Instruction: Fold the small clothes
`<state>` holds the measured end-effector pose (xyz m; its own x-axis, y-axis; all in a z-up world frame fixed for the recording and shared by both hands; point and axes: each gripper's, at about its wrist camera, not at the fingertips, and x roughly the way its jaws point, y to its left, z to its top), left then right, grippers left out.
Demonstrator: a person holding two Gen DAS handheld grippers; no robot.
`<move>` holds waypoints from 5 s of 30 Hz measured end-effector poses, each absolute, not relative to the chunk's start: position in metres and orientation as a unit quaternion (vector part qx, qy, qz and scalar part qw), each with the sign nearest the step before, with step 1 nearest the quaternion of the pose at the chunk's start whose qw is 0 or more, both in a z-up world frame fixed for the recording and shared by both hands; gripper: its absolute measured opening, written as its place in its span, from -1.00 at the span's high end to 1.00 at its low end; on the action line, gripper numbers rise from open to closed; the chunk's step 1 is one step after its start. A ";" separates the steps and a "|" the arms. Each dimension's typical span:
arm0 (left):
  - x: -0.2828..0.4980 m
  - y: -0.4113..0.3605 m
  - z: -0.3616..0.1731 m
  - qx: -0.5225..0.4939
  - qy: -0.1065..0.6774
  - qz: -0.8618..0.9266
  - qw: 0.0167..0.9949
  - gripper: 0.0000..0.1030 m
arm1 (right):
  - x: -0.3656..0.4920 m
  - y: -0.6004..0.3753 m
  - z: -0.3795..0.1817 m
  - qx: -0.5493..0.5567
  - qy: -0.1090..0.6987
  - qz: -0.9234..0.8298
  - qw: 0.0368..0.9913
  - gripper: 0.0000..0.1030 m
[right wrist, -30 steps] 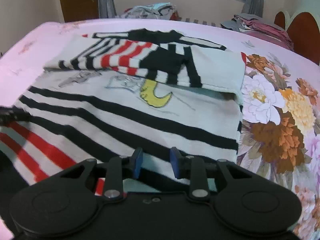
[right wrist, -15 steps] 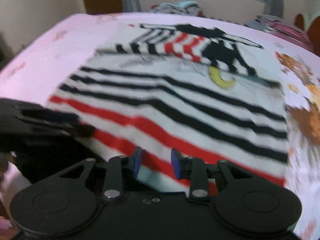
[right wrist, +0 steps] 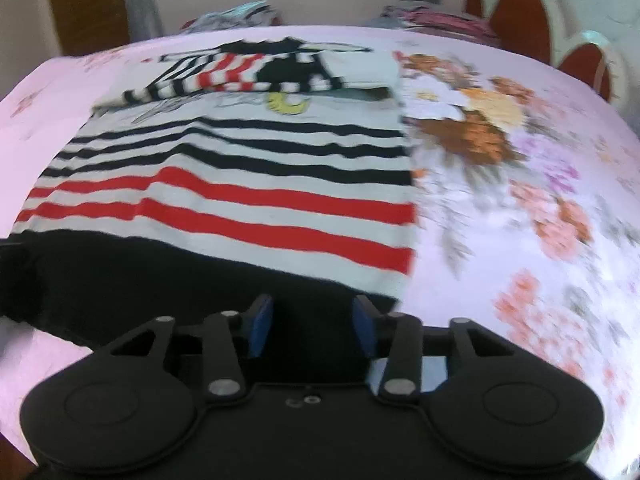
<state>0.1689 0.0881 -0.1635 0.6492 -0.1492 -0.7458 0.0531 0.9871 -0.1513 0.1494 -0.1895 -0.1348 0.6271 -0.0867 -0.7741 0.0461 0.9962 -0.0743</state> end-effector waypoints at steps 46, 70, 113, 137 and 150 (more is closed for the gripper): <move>0.206 0.109 -0.139 -0.178 0.387 -0.143 0.893 0.79 | 0.156 -0.206 -0.101 0.093 0.388 -0.007 0.917 0.80; 0.377 0.103 -0.099 -0.210 0.304 -0.106 0.923 0.79 | 0.336 -0.236 -0.053 0.104 0.317 0.015 0.943 0.80; 0.571 0.112 -0.166 -0.260 0.389 0.001 0.884 0.77 | 0.542 -0.277 -0.118 0.178 0.393 -0.011 0.902 0.65; 0.564 0.109 -0.163 -0.140 0.377 -0.006 0.916 -0.41 | 0.557 -0.268 -0.132 0.075 0.403 0.004 0.912 0.37; 0.556 0.114 -0.176 -0.082 0.351 0.052 0.931 0.35 | 0.557 -0.262 -0.143 -0.014 0.368 -0.054 0.928 0.91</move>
